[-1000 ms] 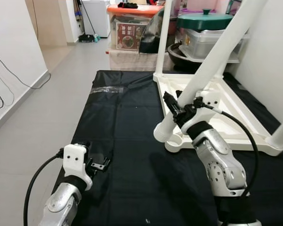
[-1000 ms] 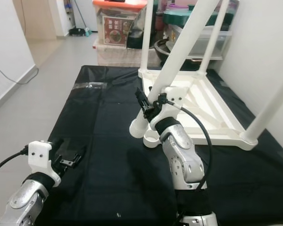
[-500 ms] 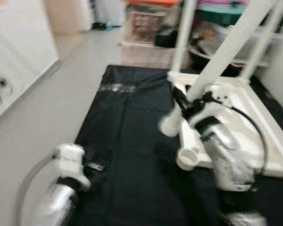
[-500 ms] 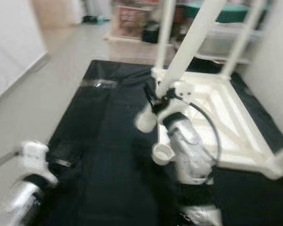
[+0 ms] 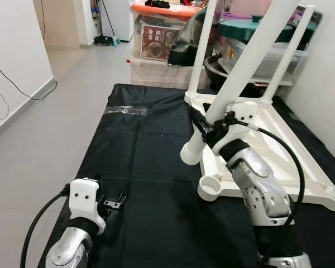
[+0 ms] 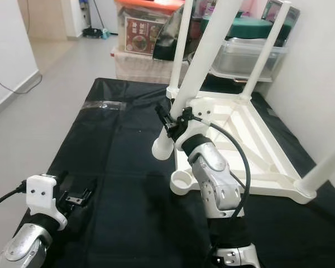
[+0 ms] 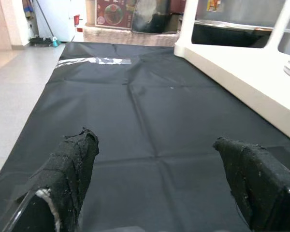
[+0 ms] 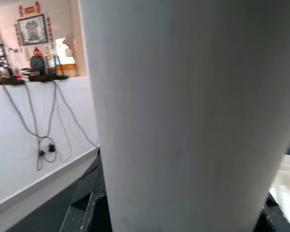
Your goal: Building children table
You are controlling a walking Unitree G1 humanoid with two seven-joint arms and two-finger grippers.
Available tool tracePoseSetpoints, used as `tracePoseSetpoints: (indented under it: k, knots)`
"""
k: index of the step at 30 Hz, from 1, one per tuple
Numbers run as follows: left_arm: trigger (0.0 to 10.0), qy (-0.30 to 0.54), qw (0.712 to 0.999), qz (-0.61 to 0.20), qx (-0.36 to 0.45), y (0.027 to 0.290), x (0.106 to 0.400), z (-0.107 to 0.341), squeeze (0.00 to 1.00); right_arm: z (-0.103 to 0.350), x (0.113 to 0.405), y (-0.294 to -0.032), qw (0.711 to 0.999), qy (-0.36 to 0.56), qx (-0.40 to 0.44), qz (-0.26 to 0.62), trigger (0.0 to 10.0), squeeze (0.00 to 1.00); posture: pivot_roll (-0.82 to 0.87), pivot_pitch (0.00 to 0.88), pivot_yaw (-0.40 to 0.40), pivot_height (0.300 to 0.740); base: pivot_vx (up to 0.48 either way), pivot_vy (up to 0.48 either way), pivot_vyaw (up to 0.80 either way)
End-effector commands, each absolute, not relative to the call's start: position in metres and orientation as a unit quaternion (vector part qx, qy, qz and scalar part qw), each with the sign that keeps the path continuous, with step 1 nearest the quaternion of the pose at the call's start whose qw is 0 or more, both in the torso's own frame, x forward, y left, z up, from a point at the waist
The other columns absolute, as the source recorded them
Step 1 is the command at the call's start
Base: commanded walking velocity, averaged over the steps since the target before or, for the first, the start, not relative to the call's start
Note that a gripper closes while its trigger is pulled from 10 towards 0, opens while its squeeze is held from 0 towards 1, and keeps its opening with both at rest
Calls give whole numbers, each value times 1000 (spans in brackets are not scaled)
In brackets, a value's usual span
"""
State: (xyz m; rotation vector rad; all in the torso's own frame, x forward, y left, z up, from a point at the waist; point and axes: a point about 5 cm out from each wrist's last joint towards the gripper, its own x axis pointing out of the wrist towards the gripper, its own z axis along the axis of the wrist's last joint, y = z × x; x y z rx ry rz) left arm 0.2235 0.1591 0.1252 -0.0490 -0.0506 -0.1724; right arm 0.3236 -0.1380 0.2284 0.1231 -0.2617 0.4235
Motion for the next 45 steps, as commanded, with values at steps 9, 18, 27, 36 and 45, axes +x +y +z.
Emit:
tracePoseSetpoints:
  k: [9,18,27,36,45]
  knots:
    - [10000,-7,997,-78,-23,160,224,119,0,223,323,-169,967,-108,-35,228,0,0,188,0,-91,740,0,0,0]
    - [10000,-7,997,-78,-27,160,226,118,0,205,321,-155,954,-74,-77,280,0,0,182,0,-91,740,0,0,0]
    - [10000,-5,997,-68,-28,163,226,117,0,183,311,-128,939,-56,-83,329,0,0,203,0,-103,740,0,0,0]
    - [10000,-6,998,-56,-29,168,226,117,0,177,311,-134,936,-51,-104,332,0,0,200,0,-105,740,0,0,0]
    - [10000,-2,998,-62,-32,165,226,115,0,207,326,-167,963,-74,-24,260,0,0,191,0,-93,740,0,0,0]
